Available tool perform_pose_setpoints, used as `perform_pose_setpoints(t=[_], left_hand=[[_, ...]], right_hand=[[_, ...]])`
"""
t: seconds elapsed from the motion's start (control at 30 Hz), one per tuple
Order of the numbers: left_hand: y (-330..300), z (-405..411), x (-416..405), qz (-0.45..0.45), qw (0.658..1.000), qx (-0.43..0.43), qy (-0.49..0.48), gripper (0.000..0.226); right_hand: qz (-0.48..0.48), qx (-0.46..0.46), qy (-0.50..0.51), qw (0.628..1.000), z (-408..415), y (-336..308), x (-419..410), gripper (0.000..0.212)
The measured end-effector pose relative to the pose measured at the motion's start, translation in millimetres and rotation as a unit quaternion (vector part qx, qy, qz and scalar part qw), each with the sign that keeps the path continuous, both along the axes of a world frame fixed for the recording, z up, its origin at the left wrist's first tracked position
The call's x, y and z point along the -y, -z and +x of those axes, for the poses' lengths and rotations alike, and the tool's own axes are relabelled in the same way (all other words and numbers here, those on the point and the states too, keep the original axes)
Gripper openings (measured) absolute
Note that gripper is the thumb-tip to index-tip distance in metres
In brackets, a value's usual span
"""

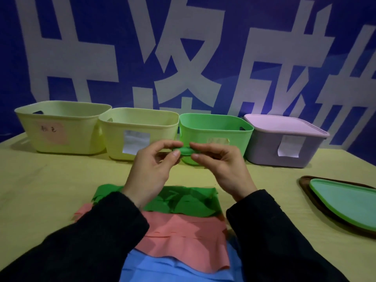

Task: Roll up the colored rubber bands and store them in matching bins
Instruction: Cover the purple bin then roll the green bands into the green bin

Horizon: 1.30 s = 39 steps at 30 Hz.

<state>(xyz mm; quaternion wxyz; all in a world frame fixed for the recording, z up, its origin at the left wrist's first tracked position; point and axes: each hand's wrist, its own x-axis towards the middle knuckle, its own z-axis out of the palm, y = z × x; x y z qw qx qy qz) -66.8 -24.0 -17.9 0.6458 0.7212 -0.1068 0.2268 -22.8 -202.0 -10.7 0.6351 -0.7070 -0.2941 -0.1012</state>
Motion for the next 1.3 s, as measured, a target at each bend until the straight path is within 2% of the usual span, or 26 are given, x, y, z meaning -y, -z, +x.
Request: perform_pose_setpoints(t=[0.17,0.37,0.47,0.53,0.6,0.7,0.83,0.93,1.1,1.3], left_hand=[[-32,27,15,0.069,0.997,0.018,-0.035,0.008],[-47,71,50,0.113,0.991,0.010,-0.067,0.040],[-32,78,67,0.089,0.991,0.054,-0.078,0.046],[-16,86,70,0.105,0.986,0.085,-0.099,0.048],[0,90,69,0.129,0.982,0.089,-0.102,0.054],[11,89,68,0.117,0.986,0.068,-0.092,0.060],[7,79,73,0.076,0.994,0.035,-0.074,0.056],[-7,74,67,0.100,0.992,0.040,-0.059,0.049],[-30,67,50,0.123,0.990,0.029,-0.059,0.047],[1,52,43,0.108,0.991,-0.027,-0.069,0.052]], right_hand=[[0.054,0.021,0.062,0.996,8,-12,9,0.028],[0.070,0.084,0.220,0.969,50,-21,6,0.027],[0.052,0.181,0.305,0.934,63,-7,1,0.025],[0.029,0.218,0.332,0.917,69,0,3,0.025],[0.001,0.229,0.335,0.914,71,5,7,0.024],[-0.017,0.227,0.349,0.909,73,10,10,0.026],[0.037,0.160,0.357,0.919,64,1,8,0.034],[0.063,0.138,0.351,0.924,58,-3,9,0.026],[0.049,0.136,0.349,0.926,54,-3,6,0.018],[0.041,0.145,0.338,0.929,52,-8,2,0.016]])
